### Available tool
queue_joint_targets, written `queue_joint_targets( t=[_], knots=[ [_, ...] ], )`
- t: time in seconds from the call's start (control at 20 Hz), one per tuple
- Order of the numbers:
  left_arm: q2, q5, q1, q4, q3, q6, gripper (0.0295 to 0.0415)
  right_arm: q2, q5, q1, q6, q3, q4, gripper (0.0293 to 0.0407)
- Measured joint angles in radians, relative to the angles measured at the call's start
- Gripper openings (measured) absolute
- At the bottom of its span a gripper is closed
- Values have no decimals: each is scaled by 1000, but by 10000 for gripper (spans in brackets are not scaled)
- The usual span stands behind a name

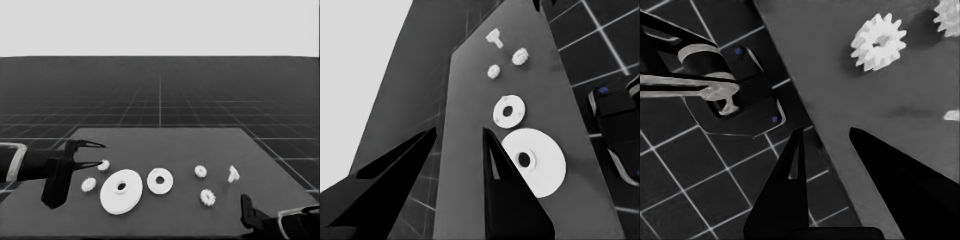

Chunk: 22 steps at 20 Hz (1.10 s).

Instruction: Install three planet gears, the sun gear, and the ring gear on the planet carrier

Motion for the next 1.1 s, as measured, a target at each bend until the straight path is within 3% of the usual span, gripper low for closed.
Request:
queue_joint_targets(
  t=[0.05,0.1,0.15,0.2,0.25,0.3,0.35,0.4,0.45,0.55,0.7,0.85,1.1],
  knots=[
    [-3,49,71,-73,71,-3,295,14,23,-54,-3,53,76,293],
    [-2,30,45,-44,43,-2,297,8,14,-34,-2,29,45,308],
    [-1,18,29,-26,25,-1,314,5,8,-22,-1,16,26,337],
    [-1,11,20,-15,15,-1,347,3,4,-15,-1,8,16,368],
    [111,331,254,394,-188,-485,387,2,2,-11,0,3,9,380],
    [298,608,295,283,-455,-875,404,1,1,-9,0,1,6,383],
    [439,689,298,89,-725,-1012,399,0,1,-7,0,-1,4,384],
    [533,716,302,-39,-941,-1048,392,0,0,-7,0,-2,2,384],
    [598,733,307,-117,-1100,-1048,388,0,0,-6,0,-2,2,385],
    [675,757,313,-190,-1289,-1024,385,0,0,-6,0,-3,1,385],
    [719,770,316,-220,-1394,-1000,385,0,0,-6,0,-3,1,385],
    [785,653,458,-152,-1537,-945,385,0,0,-6,0,-3,0,385],
    [813,622,488,-145,-1596,-919,385,0,0,-6,0,-3,0,385]
  ],
)
